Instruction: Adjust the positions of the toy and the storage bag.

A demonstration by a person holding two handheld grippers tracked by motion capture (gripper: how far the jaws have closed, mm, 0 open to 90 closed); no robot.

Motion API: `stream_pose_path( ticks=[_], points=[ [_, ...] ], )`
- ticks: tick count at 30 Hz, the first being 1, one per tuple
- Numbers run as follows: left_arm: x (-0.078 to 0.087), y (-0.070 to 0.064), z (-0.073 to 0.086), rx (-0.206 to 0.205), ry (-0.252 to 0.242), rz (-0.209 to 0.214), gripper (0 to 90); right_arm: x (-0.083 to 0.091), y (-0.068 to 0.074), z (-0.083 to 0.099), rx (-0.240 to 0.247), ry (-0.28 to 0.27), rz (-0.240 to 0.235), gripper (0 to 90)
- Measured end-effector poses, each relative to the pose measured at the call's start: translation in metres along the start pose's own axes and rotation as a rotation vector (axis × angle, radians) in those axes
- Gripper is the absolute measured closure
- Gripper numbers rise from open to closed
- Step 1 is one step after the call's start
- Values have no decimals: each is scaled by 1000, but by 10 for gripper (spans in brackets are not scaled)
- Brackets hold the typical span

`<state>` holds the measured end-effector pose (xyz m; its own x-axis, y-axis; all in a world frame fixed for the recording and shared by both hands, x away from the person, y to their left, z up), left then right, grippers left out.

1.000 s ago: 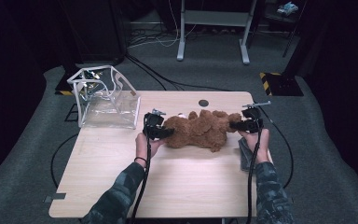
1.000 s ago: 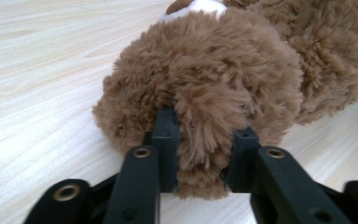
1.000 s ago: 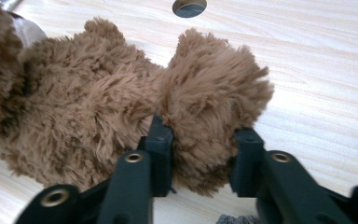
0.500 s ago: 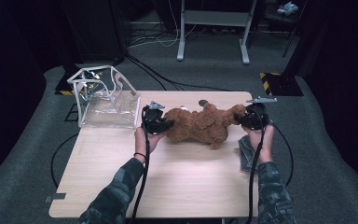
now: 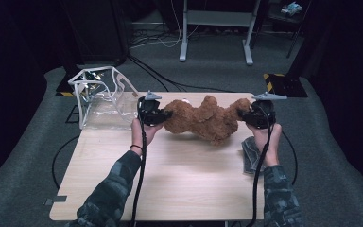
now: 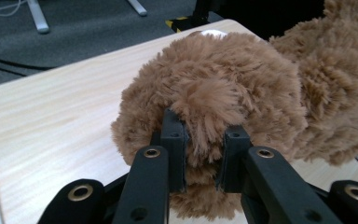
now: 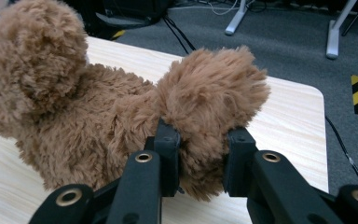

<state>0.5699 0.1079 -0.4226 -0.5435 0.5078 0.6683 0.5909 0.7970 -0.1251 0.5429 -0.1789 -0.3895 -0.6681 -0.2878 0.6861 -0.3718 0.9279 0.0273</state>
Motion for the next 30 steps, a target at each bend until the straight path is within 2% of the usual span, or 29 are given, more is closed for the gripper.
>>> stream_pose_path(
  ticks=[5, 10, 14, 18, 20, 22, 25, 27, 28, 30],
  points=[
    [6, 4, -10, -33, -7, -10, 769, 14, 8, -4, 2, -25, 3, 723],
    [1, 11, -14, -50, -9, -1, 768, 24, 18, -2, 4, -35, -6, 723],
    [-12, 17, -11, -61, 14, -2, 768, 24, 27, 11, 0, -17, -9, 723],
    [-32, 26, -1, -64, 76, -12, 765, 12, 38, 33, -1, 25, -22, 722],
    [-43, 30, 7, -49, 99, -4, 760, 4, 43, 43, 1, 47, -36, 721],
    [-52, 34, 20, -35, 146, -5, 743, -6, 49, 55, 8, 72, -47, 718],
    [-56, 39, 34, -15, 183, 5, 678, -17, 55, 68, 8, 104, -63, 712],
    [-52, 42, 36, 16, 164, -1, 583, -20, 57, 73, 1, 108, -75, 708],
    [-49, 42, 36, 49, 146, 0, 537, -20, 57, 74, 2, 105, -77, 705],
    [-41, 42, 36, 72, 140, -17, 448, -19, 59, 75, 7, 102, -83, 696]
  ],
)
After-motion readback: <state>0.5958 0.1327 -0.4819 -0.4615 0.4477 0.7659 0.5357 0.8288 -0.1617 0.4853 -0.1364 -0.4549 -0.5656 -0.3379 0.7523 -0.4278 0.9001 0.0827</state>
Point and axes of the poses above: each handheld gripper's, and its own axes: x roughly backward along the jaws, z roughly out of its underside, y roughly to its left, the point moved 9 cm from there along -x, roughly forward along the jaws, and after that the axes turned 10 degrees about y, right-handed, at the moved point
